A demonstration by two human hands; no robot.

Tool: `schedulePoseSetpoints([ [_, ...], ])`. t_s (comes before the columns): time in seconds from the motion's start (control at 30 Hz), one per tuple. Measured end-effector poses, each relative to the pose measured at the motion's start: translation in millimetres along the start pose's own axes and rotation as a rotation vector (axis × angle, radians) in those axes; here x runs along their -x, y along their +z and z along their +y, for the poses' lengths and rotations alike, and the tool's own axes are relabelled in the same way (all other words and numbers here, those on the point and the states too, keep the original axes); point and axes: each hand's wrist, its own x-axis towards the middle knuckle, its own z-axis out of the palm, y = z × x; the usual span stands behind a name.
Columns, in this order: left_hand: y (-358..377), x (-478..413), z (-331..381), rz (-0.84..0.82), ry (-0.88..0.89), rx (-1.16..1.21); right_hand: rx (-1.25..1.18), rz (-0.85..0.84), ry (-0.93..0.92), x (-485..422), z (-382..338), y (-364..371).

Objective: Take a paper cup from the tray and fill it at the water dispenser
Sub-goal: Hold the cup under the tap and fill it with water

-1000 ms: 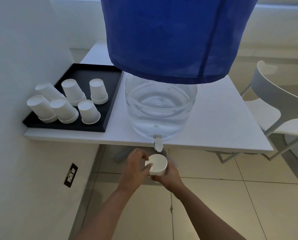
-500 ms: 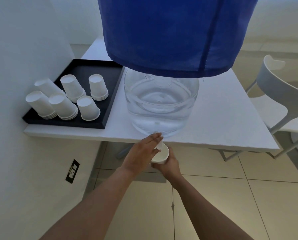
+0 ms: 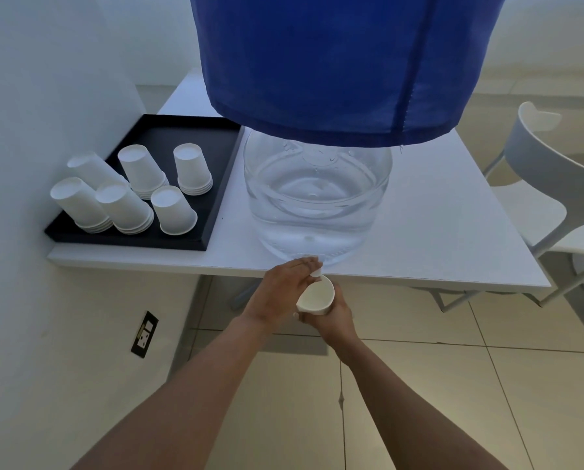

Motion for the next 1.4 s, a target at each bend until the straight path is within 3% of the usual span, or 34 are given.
schedulePoseSetpoints([
  [0.53, -8, -18, 1, -0.007, -0.129, -0.055, -0.029, 0.000, 0.011, -1, 4, 2],
  [1.4, -5, -10, 3, 0.046, -0.031, -0.132, -0.041, -0.011, 0.017, -2, 7, 5],
])
